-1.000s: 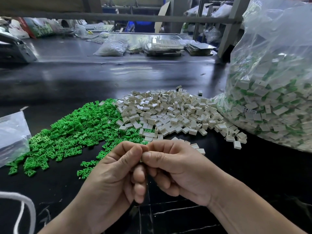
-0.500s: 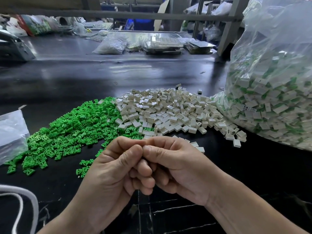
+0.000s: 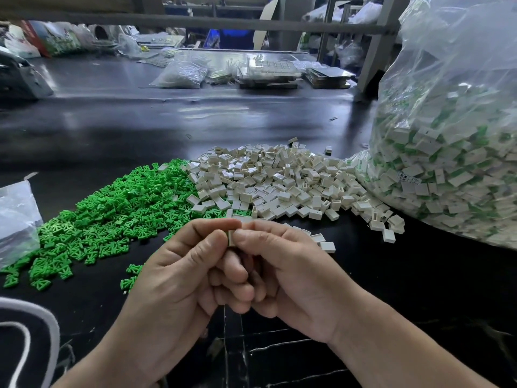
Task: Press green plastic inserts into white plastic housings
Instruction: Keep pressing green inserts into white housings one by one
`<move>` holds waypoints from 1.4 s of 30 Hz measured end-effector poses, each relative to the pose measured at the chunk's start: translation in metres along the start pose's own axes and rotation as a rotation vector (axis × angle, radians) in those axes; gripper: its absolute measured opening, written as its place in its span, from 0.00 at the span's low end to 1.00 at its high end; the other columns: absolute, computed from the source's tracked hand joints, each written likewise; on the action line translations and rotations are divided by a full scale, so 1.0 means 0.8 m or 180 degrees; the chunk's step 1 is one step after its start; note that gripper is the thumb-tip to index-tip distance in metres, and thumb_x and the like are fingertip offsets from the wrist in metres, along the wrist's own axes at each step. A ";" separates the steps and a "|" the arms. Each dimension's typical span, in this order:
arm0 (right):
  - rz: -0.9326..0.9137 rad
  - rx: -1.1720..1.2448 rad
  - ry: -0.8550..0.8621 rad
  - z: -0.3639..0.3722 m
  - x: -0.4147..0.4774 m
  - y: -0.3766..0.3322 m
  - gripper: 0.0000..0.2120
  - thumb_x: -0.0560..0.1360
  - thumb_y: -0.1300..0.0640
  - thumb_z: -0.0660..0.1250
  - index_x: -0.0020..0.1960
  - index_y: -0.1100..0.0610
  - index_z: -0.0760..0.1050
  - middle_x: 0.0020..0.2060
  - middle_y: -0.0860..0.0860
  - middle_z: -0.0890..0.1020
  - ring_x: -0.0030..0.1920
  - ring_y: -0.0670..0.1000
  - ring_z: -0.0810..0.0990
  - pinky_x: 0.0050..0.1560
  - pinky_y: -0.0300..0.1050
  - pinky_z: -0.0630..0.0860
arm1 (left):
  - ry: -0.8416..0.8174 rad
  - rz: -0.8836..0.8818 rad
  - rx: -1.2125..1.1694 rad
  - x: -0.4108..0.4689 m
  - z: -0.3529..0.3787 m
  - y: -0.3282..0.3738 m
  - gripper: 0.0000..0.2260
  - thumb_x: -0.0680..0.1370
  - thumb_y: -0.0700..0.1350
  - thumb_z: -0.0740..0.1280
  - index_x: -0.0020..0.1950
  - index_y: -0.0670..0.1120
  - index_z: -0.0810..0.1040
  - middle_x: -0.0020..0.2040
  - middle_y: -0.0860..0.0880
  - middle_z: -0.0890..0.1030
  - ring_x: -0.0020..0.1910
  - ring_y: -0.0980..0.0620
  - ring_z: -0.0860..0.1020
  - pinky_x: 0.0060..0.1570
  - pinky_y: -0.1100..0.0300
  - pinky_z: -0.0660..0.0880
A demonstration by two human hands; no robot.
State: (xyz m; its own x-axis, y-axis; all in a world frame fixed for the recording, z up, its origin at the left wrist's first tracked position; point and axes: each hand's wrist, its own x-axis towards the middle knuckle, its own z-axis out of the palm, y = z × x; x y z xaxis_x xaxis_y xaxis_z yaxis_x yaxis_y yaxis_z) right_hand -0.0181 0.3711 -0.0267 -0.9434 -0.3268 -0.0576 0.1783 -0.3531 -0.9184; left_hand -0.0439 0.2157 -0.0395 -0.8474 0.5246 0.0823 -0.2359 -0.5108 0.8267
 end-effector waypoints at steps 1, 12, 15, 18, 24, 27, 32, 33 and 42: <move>-0.0014 0.0092 0.0016 -0.003 0.001 -0.001 0.10 0.80 0.56 0.63 0.42 0.59 0.76 0.30 0.54 0.78 0.25 0.49 0.74 0.20 0.37 0.67 | -0.0006 0.0003 0.0051 0.000 -0.003 0.001 0.17 0.71 0.48 0.75 0.56 0.41 0.80 0.33 0.42 0.80 0.29 0.46 0.80 0.28 0.57 0.78; -0.0450 0.0704 0.1098 -0.061 0.014 -0.022 0.05 0.68 0.63 0.66 0.43 0.57 0.77 0.35 0.55 0.79 0.28 0.50 0.74 0.23 0.39 0.69 | 0.1029 0.0524 0.2821 -0.004 -0.030 0.015 0.07 0.76 0.42 0.66 0.42 0.53 0.81 0.36 0.48 0.83 0.31 0.52 0.82 0.28 0.62 0.77; -0.0219 -0.1504 0.1468 -0.064 0.010 -0.016 0.03 0.75 0.55 0.72 0.48 0.48 0.82 0.35 0.49 0.80 0.28 0.50 0.75 0.23 0.42 0.73 | 0.0941 0.0589 0.4370 -0.009 -0.026 0.014 0.03 0.72 0.54 0.66 0.41 0.58 0.79 0.37 0.60 0.81 0.32 0.59 0.79 0.26 0.65 0.75; -0.0017 -0.4593 0.1338 -0.056 0.012 0.006 0.15 0.77 0.42 0.67 0.62 0.42 0.77 0.42 0.43 0.80 0.45 0.47 0.81 0.45 0.46 0.79 | 0.0713 0.0477 0.5705 -0.007 -0.026 0.008 0.13 0.72 0.65 0.62 0.47 0.59 0.77 0.40 0.61 0.79 0.39 0.61 0.76 0.38 0.60 0.75; 0.0029 -0.5358 0.1127 -0.045 0.023 0.018 0.17 0.80 0.40 0.61 0.64 0.48 0.72 0.52 0.48 0.80 0.55 0.55 0.78 0.48 0.49 0.70 | 0.0419 0.0547 0.6432 0.000 -0.034 -0.007 0.11 0.72 0.58 0.71 0.50 0.54 0.81 0.41 0.57 0.77 0.42 0.52 0.78 0.37 0.56 0.73; 0.0048 -0.5268 0.1125 -0.045 0.023 0.018 0.16 0.79 0.40 0.63 0.58 0.51 0.73 0.51 0.49 0.80 0.54 0.54 0.78 0.49 0.49 0.72 | 0.0432 0.0569 0.6404 0.002 -0.038 -0.006 0.07 0.73 0.55 0.70 0.43 0.53 0.78 0.38 0.56 0.75 0.39 0.51 0.77 0.33 0.55 0.73; -0.0023 -0.5187 0.1172 -0.047 0.023 0.018 0.11 0.79 0.46 0.62 0.55 0.52 0.73 0.43 0.48 0.77 0.48 0.54 0.77 0.44 0.48 0.69 | 0.0435 0.0754 0.6493 0.001 -0.038 -0.008 0.04 0.74 0.49 0.69 0.40 0.51 0.78 0.35 0.55 0.75 0.34 0.50 0.76 0.29 0.54 0.75; -0.0062 -0.5187 0.1191 -0.046 0.023 0.018 0.10 0.78 0.48 0.61 0.54 0.53 0.73 0.42 0.48 0.75 0.46 0.55 0.76 0.42 0.48 0.67 | 0.0460 0.0811 0.6473 0.001 -0.038 -0.008 0.04 0.74 0.48 0.69 0.41 0.50 0.78 0.35 0.55 0.75 0.33 0.51 0.76 0.28 0.54 0.74; 0.0052 -0.3153 0.1469 -0.051 0.014 0.009 0.10 0.77 0.57 0.61 0.48 0.49 0.80 0.34 0.45 0.81 0.31 0.42 0.76 0.32 0.37 0.72 | 0.1090 0.0979 0.5193 0.003 -0.032 0.002 0.03 0.75 0.47 0.70 0.44 0.55 0.78 0.33 0.61 0.78 0.35 0.61 0.78 0.32 0.69 0.71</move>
State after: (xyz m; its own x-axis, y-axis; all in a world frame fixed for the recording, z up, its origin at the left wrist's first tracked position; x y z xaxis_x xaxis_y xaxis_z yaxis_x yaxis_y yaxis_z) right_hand -0.0388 0.4006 -0.0497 -0.9938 0.1083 -0.0240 0.0825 0.5780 -0.8118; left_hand -0.0584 0.1987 -0.0524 -0.8731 0.2746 0.4028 0.4597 0.7386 0.4930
